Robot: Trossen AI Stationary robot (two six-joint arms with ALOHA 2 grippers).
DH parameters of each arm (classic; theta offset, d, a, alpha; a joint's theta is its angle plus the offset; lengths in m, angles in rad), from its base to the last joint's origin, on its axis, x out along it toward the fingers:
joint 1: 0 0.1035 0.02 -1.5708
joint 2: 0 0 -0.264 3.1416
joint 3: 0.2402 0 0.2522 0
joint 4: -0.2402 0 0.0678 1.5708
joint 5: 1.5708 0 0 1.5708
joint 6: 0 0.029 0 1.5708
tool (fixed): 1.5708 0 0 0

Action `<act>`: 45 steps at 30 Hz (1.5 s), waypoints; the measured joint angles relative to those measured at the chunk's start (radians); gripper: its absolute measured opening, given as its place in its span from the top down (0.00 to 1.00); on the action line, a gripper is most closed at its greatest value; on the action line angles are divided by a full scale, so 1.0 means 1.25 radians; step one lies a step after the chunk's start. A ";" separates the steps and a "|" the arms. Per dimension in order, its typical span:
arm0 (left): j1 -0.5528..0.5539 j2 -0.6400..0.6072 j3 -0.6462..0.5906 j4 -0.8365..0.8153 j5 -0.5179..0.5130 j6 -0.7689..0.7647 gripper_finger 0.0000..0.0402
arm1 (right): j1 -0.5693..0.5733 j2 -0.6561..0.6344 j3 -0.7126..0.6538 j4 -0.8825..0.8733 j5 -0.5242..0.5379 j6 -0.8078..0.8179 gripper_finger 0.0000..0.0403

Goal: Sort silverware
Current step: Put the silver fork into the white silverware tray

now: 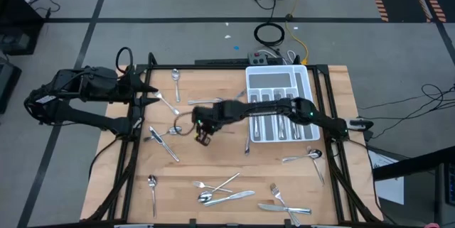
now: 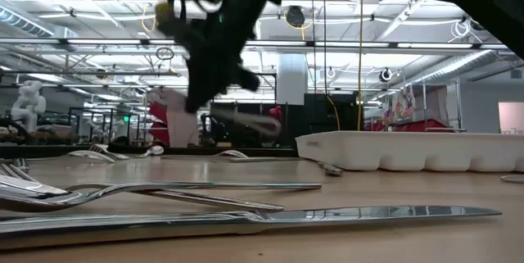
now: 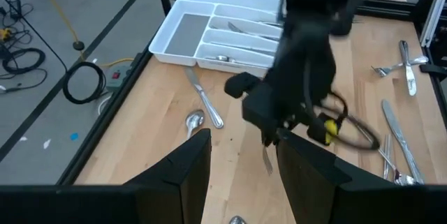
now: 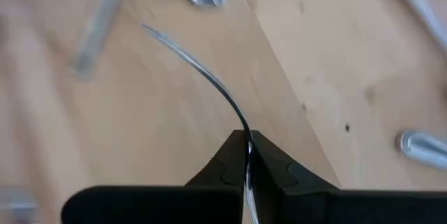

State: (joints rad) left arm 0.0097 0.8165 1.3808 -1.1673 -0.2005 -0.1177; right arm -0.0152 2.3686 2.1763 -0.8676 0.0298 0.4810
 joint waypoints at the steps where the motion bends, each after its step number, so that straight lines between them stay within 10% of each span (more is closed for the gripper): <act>1: 0.000 0.000 0.000 0.000 0.000 0.000 0.59 | -0.007 -0.002 0.023 -0.002 -0.015 -0.002 1.00; 15: 0.000 0.000 0.000 0.010 -0.033 -0.007 0.59 | -0.175 -0.367 -0.024 -0.280 0.008 -0.082 1.00; 29: 0.000 0.019 0.000 0.141 -0.102 -0.019 0.59 | -0.341 -1.067 -0.974 0.322 -0.070 0.275 1.00; 45: 0.002 0.163 0.000 0.216 -0.120 -0.006 0.59 | -0.336 -1.254 -1.508 0.753 -0.033 0.560 1.00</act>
State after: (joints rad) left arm 0.0116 1.0209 1.3811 -0.8969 -0.3505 -0.1252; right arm -0.4347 0.8015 0.2919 0.0733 -0.0112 1.1817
